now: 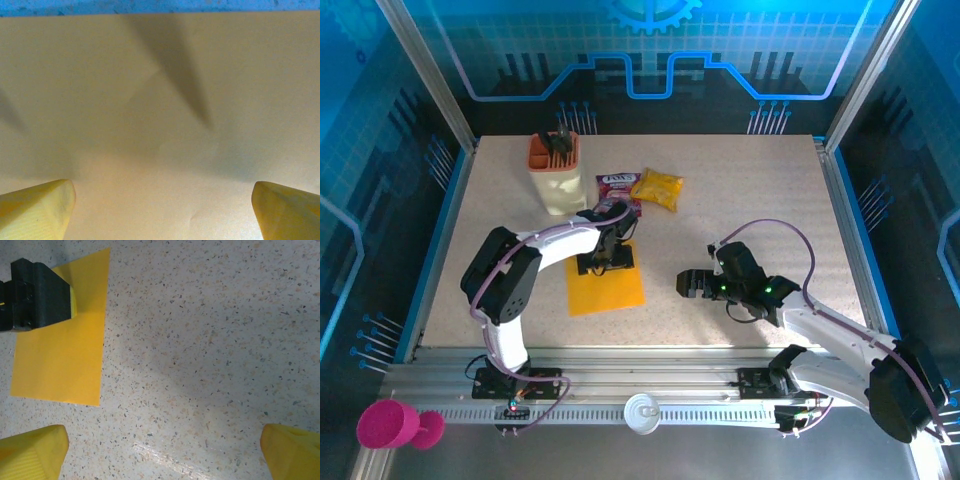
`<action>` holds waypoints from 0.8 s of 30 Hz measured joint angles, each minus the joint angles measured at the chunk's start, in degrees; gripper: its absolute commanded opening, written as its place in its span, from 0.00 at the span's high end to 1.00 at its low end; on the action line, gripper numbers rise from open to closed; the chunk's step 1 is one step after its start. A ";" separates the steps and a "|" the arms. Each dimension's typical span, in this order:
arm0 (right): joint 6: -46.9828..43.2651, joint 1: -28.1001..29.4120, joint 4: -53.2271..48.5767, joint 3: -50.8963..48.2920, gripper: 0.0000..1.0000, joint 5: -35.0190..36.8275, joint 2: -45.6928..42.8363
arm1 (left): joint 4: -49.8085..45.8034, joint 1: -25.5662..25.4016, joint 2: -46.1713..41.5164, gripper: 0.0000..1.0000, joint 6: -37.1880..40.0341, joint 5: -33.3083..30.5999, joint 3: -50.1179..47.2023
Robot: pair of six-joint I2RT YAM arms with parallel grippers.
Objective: Fold a paper plane with a square sheet of paper (pick it up from the middle)
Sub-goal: First fold the square sheet of paper in half at the center of the table.
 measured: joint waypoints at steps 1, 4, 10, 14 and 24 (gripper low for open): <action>0.00 -0.04 0.00 -0.11 0.01 0.00 0.00 | 0.11 0.17 0.00 0.07 -0.09 0.02 -0.07; 0.00 -0.42 0.09 -0.68 0.01 0.00 -0.20 | 0.90 0.57 0.00 0.08 -0.85 0.15 -1.09; -0.11 -1.53 -0.20 -1.38 0.01 -0.07 -1.84 | 2.69 0.83 -0.42 0.10 -1.79 0.31 -3.32; -0.20 -2.23 -0.28 -1.42 0.01 -0.22 -2.99 | 3.87 0.94 -1.33 0.17 -2.36 0.07 -4.76; -0.20 -3.04 -0.55 -2.08 0.01 -0.66 -3.50 | 6.43 1.20 -4.98 0.40 -1.79 0.02 -8.61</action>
